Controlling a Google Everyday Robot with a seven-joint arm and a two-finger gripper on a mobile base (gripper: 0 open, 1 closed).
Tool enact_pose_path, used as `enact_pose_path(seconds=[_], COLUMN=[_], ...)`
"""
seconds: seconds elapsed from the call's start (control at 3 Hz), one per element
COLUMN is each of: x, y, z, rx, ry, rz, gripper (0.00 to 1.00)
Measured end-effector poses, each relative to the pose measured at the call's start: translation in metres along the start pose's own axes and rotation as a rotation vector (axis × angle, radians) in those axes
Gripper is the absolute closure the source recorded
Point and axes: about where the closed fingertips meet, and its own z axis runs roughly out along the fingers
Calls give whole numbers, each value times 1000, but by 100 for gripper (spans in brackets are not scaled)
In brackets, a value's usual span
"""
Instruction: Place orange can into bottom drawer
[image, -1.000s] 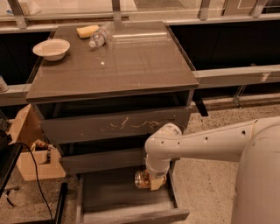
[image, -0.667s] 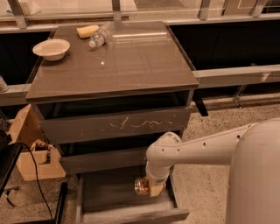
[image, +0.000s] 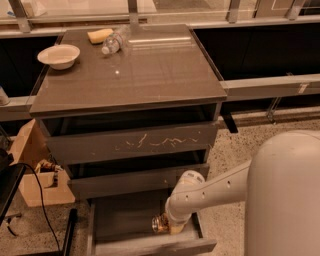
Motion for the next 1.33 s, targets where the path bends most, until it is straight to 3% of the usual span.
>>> enact_pose_path(seconds=[0.67, 1.33], x=[3, 4], y=[-9, -16], z=[13, 22], rx=[68, 99], ry=[46, 43], rz=[-116, -105], gripper=[100, 100])
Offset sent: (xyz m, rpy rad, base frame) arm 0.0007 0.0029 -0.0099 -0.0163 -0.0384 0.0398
